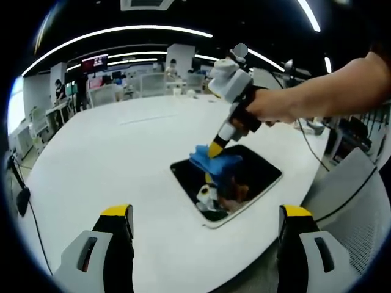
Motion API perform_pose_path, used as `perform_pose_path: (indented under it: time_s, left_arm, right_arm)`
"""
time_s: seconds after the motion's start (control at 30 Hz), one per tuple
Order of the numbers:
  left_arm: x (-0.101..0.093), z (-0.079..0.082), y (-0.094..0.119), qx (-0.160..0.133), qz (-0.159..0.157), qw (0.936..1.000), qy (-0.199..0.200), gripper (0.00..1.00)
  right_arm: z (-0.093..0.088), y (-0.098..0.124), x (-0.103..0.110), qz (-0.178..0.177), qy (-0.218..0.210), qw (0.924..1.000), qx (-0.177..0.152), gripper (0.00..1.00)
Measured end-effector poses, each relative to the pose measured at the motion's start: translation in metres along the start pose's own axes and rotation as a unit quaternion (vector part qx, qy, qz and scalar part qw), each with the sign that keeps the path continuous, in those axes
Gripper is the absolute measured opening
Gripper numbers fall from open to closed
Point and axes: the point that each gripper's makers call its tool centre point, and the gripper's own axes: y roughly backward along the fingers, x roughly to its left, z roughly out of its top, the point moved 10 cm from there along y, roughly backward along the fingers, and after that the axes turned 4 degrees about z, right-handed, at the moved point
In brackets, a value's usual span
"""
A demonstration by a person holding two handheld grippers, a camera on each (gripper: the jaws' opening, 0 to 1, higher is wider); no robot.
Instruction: Wipe the mirror surface with the cleaning cloth until all visible marks leave the cleaned area.
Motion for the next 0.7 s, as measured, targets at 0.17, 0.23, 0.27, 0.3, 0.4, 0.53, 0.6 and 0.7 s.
perform_pose_path:
  time_s: [0.17, 0.23, 0.27, 0.3, 0.4, 0.53, 0.6, 0.7]
  left_arm:
    - [0.000, 0.000, 0.000, 0.000, 0.001, 1.0000, -0.001, 0.99]
    - [0.000, 0.000, 0.000, 0.000, 0.002, 1.0000, -0.001, 0.99]
    - [0.000, 0.000, 0.000, 0.000, 0.002, 1.0000, -0.001, 0.99]
    - [0.000, 0.000, 0.000, 0.000, 0.002, 1.0000, -0.002, 0.99]
    - [0.000, 0.000, -0.001, 0.000, 0.002, 1.0000, -0.002, 0.99]
    - [0.000, 0.000, 0.000, 0.000, 0.003, 1.0000, -0.002, 0.99]
    - [0.000, 0.000, 0.000, -0.001, 0.003, 1.0000, -0.001, 0.99]
    - [0.000, 0.000, 0.000, 0.000, 0.001, 1.0000, -0.003, 0.99]
  right_arm:
    - [-0.002, 0.000, -0.006, -0.001, -0.002, 1.0000, 0.000, 0.01]
    - [-0.003, 0.001, -0.007, -0.002, -0.003, 1.0000, 0.000, 0.01]
    - [-0.003, 0.002, -0.008, -0.002, -0.003, 1.0000, 0.000, 0.01]
    - [-0.004, 0.003, -0.007, -0.002, -0.003, 1.0000, 0.000, 0.01]
    - [-0.006, 0.005, -0.008, -0.003, -0.004, 1.0000, 0.001, 0.01]
    - [-0.007, 0.006, -0.014, -0.006, -0.006, 1.0000, 0.003, 0.01]
    - [-0.008, 0.007, -0.018, -0.008, -0.007, 0.9999, 0.003, 0.01]
    - [-0.010, 0.009, -0.021, -0.011, -0.009, 0.9999, 0.003, 0.01]
